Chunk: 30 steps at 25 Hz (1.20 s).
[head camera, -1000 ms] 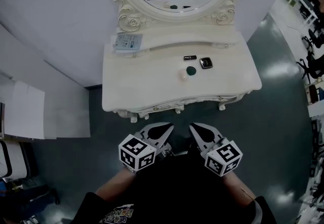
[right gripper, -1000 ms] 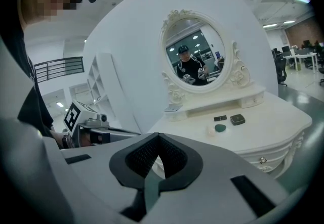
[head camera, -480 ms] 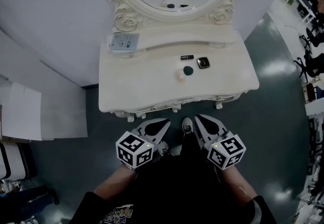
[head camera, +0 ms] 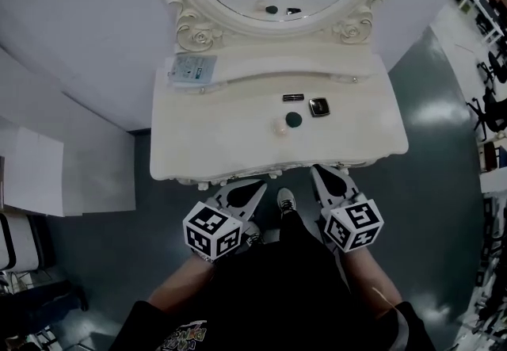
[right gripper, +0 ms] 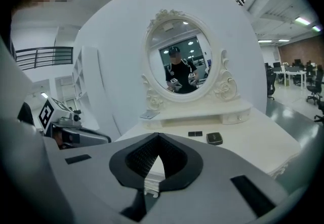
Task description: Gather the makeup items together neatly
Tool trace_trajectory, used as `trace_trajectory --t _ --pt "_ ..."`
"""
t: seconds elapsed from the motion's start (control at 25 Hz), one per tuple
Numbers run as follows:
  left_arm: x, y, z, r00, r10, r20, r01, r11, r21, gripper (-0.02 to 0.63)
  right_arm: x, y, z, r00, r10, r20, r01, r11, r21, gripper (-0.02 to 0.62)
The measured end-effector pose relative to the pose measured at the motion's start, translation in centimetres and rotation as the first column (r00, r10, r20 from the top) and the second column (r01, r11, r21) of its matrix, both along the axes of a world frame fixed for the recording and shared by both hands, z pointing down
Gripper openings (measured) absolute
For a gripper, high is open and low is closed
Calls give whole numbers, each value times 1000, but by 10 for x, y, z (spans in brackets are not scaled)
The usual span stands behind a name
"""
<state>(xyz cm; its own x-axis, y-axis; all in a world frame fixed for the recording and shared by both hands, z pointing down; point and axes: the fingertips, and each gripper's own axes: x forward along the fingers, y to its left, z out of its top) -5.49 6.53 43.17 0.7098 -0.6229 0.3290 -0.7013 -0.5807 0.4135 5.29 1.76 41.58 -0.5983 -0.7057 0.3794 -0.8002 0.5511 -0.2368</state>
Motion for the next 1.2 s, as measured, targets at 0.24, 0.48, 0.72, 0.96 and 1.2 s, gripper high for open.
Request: trace_trajectory --t 0.24,0.48,0.72,0.96,1.2 --pt "15 -25 9 999 -14 32 13 1000 3 8 24 -44 23 997 45 -63 -45 999 6 29" --pt "27 -46 18 999 -26 45 27 999 -19 8 47 -86 48 988 107 -111 -108 994 1 31" --pt "31 -59 31 997 -51 59 54 997 -56 8 56 -121 70 987 107 -117 -111 994 -26 54" --pt "36 -68 45 995 -77 71 84 992 -97 8 70 -156 109 979 119 -164 -134 987 -84 207" --pt "36 -74 54 991 -111 77 121 983 -135 8 77 -192 155 966 118 -231 -157 975 -160 299"
